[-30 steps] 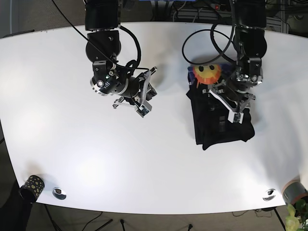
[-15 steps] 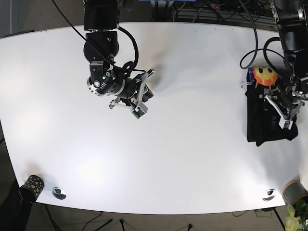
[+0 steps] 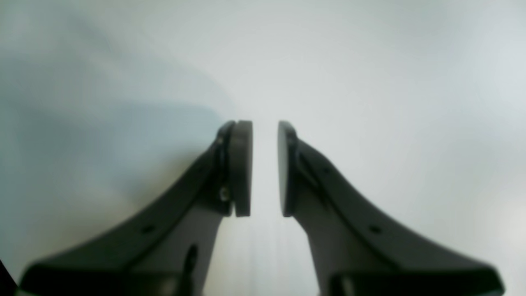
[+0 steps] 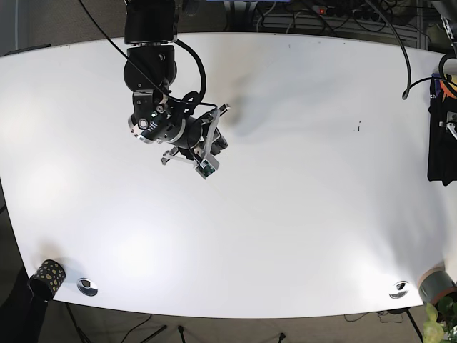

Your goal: Fold the T-shirt properly

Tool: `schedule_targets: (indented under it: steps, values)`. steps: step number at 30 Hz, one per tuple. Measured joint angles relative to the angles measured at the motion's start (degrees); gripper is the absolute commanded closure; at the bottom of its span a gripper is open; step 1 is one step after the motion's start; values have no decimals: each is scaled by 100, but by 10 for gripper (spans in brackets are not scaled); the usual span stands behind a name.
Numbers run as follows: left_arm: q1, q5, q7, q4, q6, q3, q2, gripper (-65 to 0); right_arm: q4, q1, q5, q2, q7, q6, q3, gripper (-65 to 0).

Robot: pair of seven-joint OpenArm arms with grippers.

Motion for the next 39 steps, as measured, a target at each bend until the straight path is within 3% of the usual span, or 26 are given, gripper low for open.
schedule_targets:
  steps: [4,9,16,20,23,24,26,30,31,33,39]
  values:
    - [7,9,-286,94,-31,-44,-55,-421,129,26,4,2,0,0,0,-94]
    - [33,0,-343,914,-39,-660,28,-421,254,44,-42,7,4,2,0,-94]
    - [197,63,-393,2299,-13,-994,553,-421,743,57,-92,181,68,2,7,-94]
    - [343,96,-824,3060,2,-999,1027,-421,848,11,-83,433,876,4,9,-94]
    - [398,586,-1115,3449,-7,-927,1401,-421,841,17,-105,647,1375,20,2,-95]
    - [409,852,-1252,3552,9,-874,1591,-419,837,11,-107,767,1534,-24,-4,-95]
    - [444,1239,-1578,3635,-11,-752,2081,-419,839,-11,-315,944,1832,-529,4,-95]
    - [463,1692,-2302,3665,-50,-575,2879,-419,844,-105,-772,1093,2225,-1056,98,-95]
    - [470,1768,-2463,3668,-48,-540,2997,-411,852,-144,-828,1093,2369,-1071,155,-95]
    - [501,1810,-2636,3665,-46,-466,3244,-383,872,-293,-1003,1047,2629,-1281,343,-97]
    - [863,1867,-2647,3755,39,-22,3716,-361,859,-765,-1150,1073,3539,-1443,876,-100]
